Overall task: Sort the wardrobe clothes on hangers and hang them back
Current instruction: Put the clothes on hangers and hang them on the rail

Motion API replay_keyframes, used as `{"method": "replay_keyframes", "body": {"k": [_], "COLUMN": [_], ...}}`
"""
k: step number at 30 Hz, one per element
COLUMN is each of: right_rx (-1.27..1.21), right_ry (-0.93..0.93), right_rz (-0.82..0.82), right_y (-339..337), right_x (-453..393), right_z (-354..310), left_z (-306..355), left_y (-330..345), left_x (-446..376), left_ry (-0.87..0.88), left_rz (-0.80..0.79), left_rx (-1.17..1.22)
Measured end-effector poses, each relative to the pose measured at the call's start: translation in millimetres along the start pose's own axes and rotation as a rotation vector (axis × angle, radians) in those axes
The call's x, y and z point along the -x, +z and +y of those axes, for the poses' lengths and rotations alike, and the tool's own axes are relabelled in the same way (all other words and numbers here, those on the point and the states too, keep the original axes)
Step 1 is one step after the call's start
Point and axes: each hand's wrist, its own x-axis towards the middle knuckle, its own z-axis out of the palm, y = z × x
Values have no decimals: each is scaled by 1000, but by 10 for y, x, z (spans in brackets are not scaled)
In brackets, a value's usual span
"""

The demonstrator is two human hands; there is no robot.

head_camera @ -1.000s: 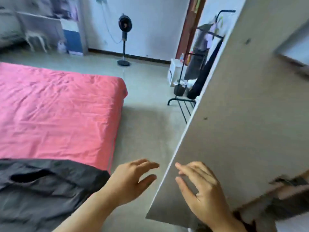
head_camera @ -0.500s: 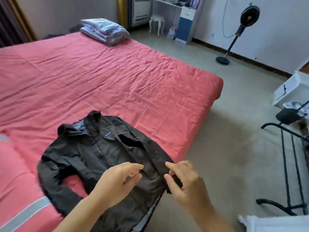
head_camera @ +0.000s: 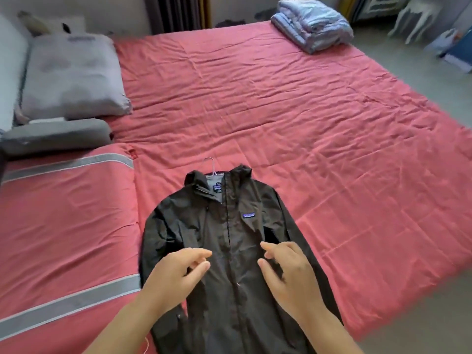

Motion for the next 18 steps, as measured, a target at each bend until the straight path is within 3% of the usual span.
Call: {"method": "replay_keyframes", "body": {"k": [6,13,18], "right_rx": [-54,5,106], "right_ry": [15,12,111], "right_rz": [-156,-263,-316], "right_y": [526,1264,1738], "right_x": [-961,-1958,-2626], "right_z": [823,1710,2153], "left_z": [-312,-878,-1410], "left_y": [290,630,735], "left_x": [-870,-1860,-2573], "left_ry": [-263,-394,-474], "left_rz": [19,62,121], "left_rx": [20,-86,-191]}}
